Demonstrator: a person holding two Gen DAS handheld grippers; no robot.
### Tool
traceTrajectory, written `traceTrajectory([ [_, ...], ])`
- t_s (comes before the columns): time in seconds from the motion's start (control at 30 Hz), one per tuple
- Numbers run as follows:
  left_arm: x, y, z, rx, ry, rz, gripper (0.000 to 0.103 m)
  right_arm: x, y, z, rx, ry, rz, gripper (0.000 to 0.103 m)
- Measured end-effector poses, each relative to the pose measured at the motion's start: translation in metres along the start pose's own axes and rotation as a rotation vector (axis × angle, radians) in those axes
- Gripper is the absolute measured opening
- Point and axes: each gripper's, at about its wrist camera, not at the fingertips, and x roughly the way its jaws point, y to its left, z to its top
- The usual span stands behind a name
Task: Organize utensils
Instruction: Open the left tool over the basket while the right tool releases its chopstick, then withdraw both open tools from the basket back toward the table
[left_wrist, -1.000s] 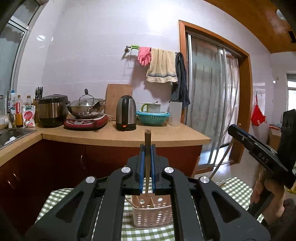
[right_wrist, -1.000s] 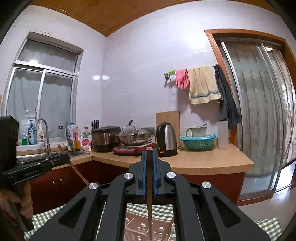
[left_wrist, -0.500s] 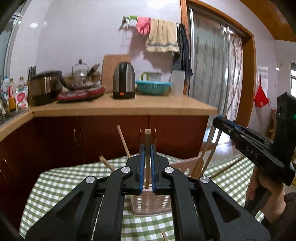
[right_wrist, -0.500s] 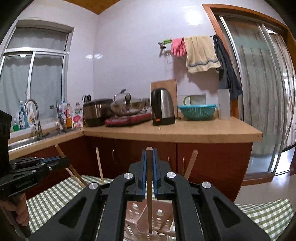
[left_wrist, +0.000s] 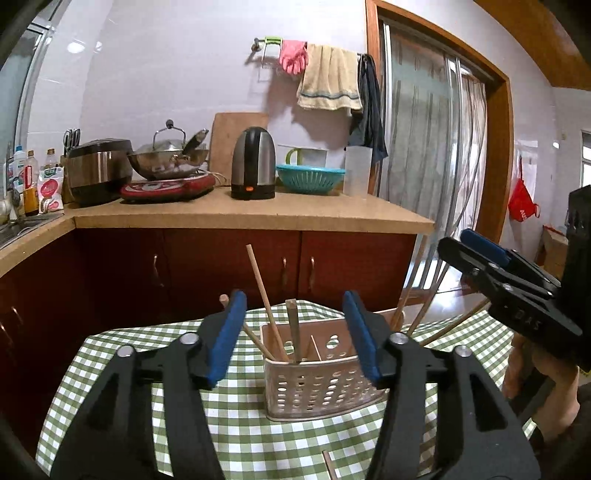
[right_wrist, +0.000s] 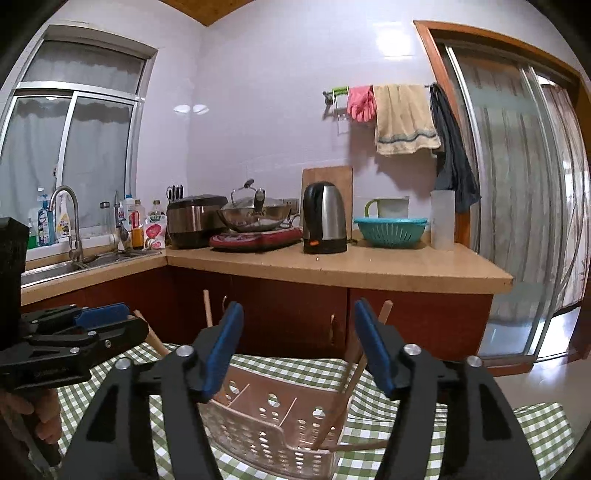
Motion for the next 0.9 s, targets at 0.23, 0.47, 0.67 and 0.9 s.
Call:
traceTrajectory([
  [0.23, -0.03, -0.007, -0.009, -0.006, -0.01, 0.008, 0.061, -0.041, 0.008, 0.006, -0.016, -0.034, -0.013, 0.068],
  [0.47, -0.055, -0.017, -0.037, -0.007, 0.013, 0.039, 0.061, -0.073, 0.014, -0.02, 0.008, 0.013, -0.026, 0.068],
  [0.67, -0.065, -0.021, -0.071, -0.02, 0.075, 0.06, 0.061, -0.089, 0.016, -0.061, 0.056, 0.096, -0.046, 0.068],
  [0.9, -0.075, -0.019, -0.112, -0.029, 0.149, 0.11, 0.061, -0.1, 0.025, -0.117, 0.089, 0.215, -0.054, 0.067],
])
